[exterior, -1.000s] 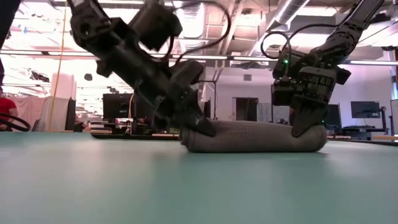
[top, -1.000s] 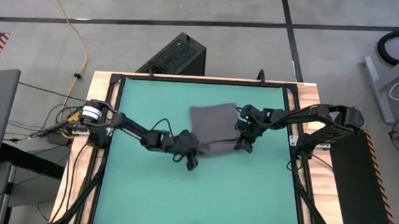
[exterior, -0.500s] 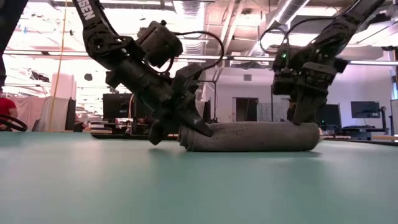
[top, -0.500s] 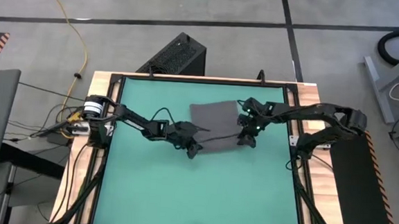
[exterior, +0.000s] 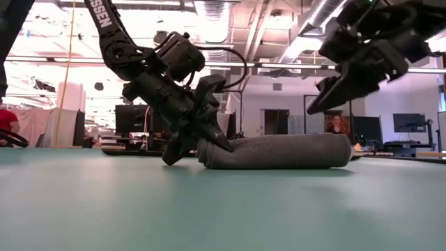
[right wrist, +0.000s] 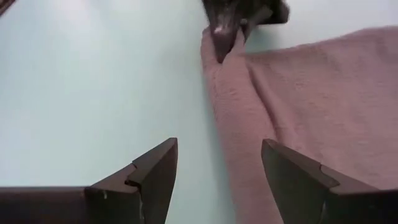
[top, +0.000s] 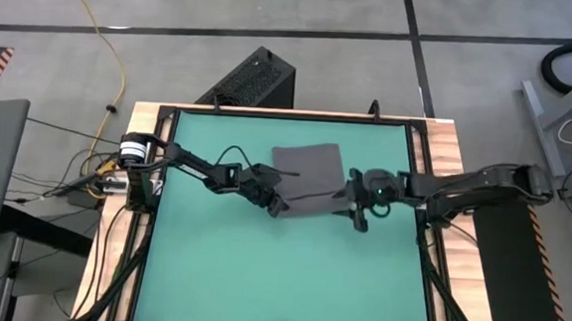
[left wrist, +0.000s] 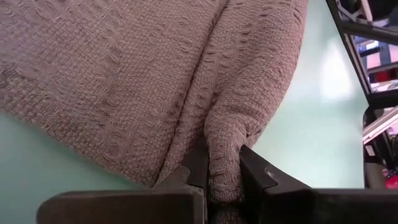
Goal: Roll towel into tight, uniform cylinder
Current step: Roll the gray towel
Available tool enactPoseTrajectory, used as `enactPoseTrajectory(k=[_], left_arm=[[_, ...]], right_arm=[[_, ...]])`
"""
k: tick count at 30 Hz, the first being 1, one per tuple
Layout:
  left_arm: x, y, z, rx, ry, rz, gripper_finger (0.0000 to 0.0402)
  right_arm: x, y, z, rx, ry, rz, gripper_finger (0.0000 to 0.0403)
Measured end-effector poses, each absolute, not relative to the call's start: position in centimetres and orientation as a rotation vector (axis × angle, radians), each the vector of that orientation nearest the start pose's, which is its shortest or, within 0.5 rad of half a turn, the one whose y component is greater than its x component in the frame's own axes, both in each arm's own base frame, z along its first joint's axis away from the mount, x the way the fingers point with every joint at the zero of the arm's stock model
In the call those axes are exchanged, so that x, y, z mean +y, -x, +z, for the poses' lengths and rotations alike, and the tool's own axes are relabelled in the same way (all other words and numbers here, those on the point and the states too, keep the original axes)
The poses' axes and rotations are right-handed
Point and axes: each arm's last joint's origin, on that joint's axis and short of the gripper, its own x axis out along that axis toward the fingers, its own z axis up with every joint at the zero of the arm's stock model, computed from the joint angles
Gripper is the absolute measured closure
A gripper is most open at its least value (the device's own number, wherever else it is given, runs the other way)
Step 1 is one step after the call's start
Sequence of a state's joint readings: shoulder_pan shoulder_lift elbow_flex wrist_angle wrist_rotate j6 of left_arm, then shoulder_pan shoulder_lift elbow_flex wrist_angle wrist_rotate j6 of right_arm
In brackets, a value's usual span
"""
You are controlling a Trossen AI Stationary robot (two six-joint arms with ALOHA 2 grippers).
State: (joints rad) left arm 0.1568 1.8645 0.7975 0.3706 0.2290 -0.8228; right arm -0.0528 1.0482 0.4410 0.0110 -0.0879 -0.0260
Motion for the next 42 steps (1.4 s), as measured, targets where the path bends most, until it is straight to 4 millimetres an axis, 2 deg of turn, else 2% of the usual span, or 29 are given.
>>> enactPoseTrajectory(k=[3,6,15,18,23,27,30,42], left_arm=[[4.7,-33.8,10.9,0.679,0.949,0.226,0.0377],[4.7,-33.8,10.9,0.677,0.971,0.236,0.0374],[4.7,-33.7,10.8,0.68,1.003,0.245,0.0372],[4.7,-33.7,10.9,0.682,0.994,0.228,0.0366],[4.7,-34.0,11.3,0.639,0.975,0.159,0.034],[5.2,-33.9,12.0,0.634,0.952,0.106,0.0324],[5.5,-33.6,12.7,0.629,0.933,0.085,0.032],[5.9,-32.1,13.5,0.749,0.848,0.111,0.0319]], right_arm=[[-0.2,-20.9,17.5,0.6,0.002,0.022,0.0145],[-0.4,-21.6,16.7,0.598,0.002,0.008,0.0152],[-3.3,-22.7,14.0,0.68,-0.007,-0.148,0.0191],[-4.5,-22.7,13.0,0.724,-0.028,-0.195,0.022],[-5.9,-22.9,11.4,0.766,-0.062,-0.241,0.0298],[-6.4,-23.0,10.3,0.803,-0.094,-0.262,0.0352],[-6.5,-23.0,9.7,0.822,-0.108,-0.269,0.0377],[-6.6,-23.0,9.5,0.824,-0.131,-0.275,0.0376]])
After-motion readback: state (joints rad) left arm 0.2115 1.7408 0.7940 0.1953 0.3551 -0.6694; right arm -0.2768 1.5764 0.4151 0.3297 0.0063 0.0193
